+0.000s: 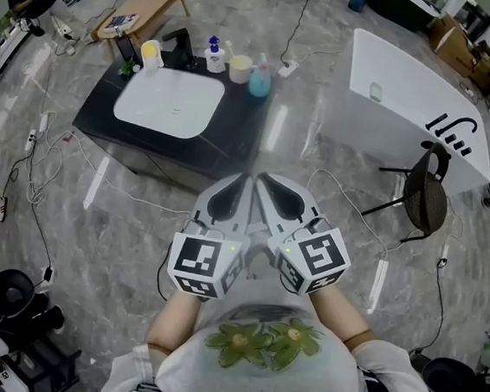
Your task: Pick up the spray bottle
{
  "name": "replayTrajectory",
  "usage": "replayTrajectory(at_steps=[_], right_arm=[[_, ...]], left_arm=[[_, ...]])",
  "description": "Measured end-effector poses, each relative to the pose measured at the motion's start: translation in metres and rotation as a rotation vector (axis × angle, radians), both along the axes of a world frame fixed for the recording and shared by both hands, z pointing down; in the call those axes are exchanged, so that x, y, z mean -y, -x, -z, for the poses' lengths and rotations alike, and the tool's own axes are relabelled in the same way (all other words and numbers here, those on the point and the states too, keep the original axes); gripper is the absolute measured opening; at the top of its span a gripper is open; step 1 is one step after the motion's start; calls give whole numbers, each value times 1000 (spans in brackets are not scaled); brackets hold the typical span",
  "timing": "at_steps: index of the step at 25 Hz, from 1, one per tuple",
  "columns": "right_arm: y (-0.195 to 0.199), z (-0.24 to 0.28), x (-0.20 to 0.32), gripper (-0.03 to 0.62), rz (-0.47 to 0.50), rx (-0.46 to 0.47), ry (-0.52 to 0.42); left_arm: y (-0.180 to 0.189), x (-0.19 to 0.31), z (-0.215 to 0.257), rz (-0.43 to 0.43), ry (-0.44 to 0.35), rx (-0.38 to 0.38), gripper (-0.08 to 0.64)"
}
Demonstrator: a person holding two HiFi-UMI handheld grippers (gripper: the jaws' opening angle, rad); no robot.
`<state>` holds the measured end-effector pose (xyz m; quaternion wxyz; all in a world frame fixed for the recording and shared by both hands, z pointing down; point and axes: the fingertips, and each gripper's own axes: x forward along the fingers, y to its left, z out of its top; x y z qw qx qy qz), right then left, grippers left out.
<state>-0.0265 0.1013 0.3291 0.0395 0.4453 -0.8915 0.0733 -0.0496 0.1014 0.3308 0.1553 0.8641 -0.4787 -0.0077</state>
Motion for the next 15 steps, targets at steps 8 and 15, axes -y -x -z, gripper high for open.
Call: replayTrajectory(at_steps=[8,15], right_arm=[[-6,-4,10,25,-4,14,25],[-15,-11,30,25,-5,5,40]], left_arm=[[-5,7,-7,-4,29,5,9],[-14,27,-16,-5,52,5,9]])
